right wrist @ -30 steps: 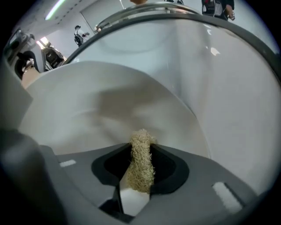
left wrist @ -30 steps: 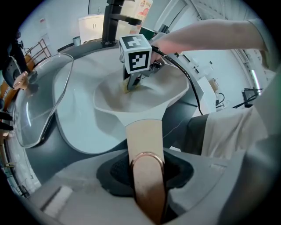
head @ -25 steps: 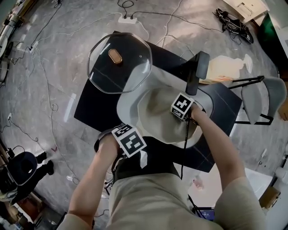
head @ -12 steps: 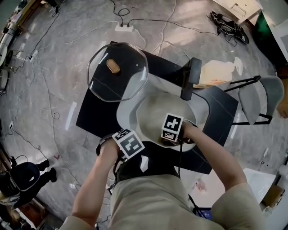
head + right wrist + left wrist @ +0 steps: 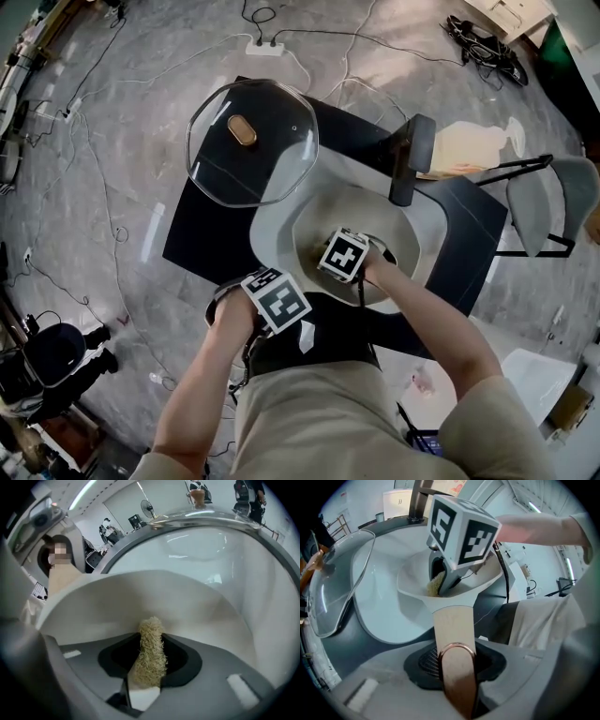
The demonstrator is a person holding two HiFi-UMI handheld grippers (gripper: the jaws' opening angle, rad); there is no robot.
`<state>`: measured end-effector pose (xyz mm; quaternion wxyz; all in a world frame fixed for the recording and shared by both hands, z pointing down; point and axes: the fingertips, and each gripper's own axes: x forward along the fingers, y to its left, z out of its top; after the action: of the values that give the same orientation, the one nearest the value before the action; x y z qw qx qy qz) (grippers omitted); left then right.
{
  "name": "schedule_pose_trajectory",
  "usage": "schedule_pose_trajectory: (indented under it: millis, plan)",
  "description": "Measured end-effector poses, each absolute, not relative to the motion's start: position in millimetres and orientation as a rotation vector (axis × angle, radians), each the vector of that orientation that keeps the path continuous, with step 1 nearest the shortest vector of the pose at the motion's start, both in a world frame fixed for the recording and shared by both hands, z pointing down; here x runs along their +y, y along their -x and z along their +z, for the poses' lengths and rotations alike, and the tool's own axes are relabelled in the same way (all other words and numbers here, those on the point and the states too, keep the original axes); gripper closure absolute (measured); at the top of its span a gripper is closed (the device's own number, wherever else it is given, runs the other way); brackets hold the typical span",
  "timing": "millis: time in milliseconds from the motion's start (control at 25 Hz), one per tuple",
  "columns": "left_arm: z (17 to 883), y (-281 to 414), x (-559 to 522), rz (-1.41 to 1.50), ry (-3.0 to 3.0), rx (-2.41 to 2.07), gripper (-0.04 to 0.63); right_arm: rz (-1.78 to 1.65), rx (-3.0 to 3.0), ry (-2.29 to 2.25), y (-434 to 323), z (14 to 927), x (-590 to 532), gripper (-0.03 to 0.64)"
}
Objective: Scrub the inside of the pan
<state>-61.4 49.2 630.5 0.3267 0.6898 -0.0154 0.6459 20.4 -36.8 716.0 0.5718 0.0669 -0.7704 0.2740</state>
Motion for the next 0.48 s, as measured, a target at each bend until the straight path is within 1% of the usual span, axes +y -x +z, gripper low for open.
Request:
schedule_pose_trajectory:
  millis: [160, 280, 360, 480]
  plan:
    - [630.8, 60.0, 50.2, 1.679, -1.807, -0.047, 0.463, 0.629, -1.779, -0.250, -33.0, 738.2, -68.3, 0.477]
    - [631.0, 60.2, 50.1, 1.689, -1.808, -0.056, 0.463, 0.699, -1.754, -0.261, -46.9, 751.8, -80.0, 0.482]
    - [631.7, 59.9, 50.7, 1.703, -1.809, -0.058, 0.465, 0.748, -1.713, -0.281, -63.4, 759.1, -85.2, 0.483]
    - [632.1, 59.0, 51.5, 1.696, -1.811, -0.057, 0.465, 0.719, -1.639, -0.330, -94.5, 765.5, -93.5, 0.482]
